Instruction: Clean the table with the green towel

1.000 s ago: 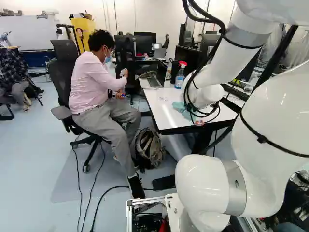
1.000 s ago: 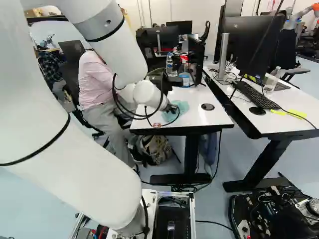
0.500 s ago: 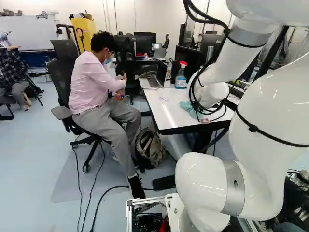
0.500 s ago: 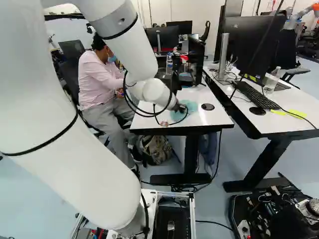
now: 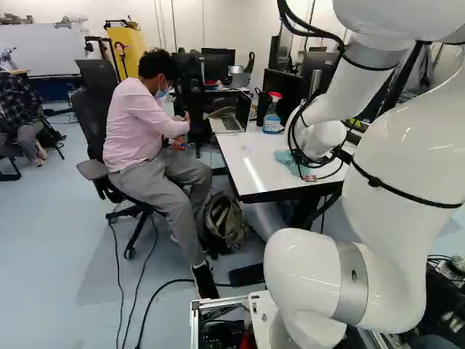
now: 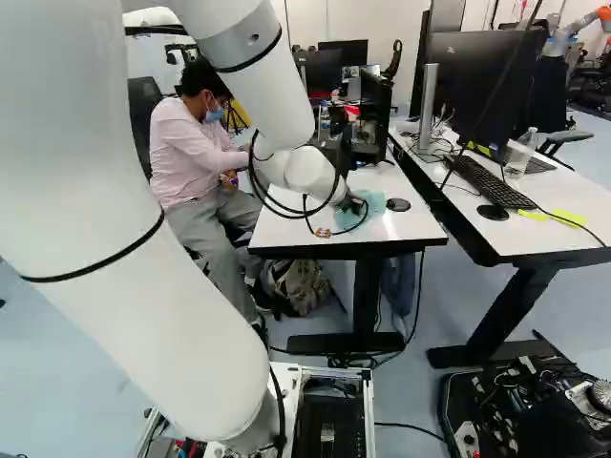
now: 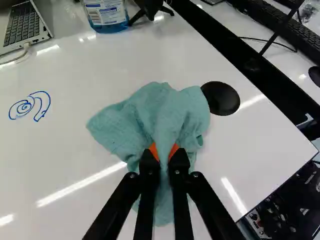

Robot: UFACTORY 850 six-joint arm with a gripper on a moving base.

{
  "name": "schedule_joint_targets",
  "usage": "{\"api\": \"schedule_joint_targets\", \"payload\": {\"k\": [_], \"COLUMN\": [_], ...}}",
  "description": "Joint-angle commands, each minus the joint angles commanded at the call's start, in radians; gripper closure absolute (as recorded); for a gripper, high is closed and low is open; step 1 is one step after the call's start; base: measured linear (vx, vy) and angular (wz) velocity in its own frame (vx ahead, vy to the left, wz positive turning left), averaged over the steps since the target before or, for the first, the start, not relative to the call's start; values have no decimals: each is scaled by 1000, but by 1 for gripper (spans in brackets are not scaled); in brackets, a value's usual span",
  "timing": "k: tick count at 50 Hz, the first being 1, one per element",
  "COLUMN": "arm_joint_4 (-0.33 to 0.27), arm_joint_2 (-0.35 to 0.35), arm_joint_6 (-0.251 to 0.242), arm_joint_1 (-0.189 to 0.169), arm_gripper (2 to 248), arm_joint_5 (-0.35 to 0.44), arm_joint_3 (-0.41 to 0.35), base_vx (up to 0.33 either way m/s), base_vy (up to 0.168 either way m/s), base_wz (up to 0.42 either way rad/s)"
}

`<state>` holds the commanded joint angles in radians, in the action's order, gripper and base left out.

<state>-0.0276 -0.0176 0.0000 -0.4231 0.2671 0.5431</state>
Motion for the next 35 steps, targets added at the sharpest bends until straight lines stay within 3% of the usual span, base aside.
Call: {"api": "schedule_joint_targets", "payload": {"k": [20, 35], "arm_joint_4": [0, 0], "arm_joint_2": [46, 58], "arm_joint_6": [0, 0], "arm_joint_1": [6, 19], "arm_gripper": [213, 213], "arm_joint_5": [-64, -168], "arm_joint_3": [5, 35], "base_vx": [0, 0], "base_vy": [0, 0], "base_wz": [0, 0]}}
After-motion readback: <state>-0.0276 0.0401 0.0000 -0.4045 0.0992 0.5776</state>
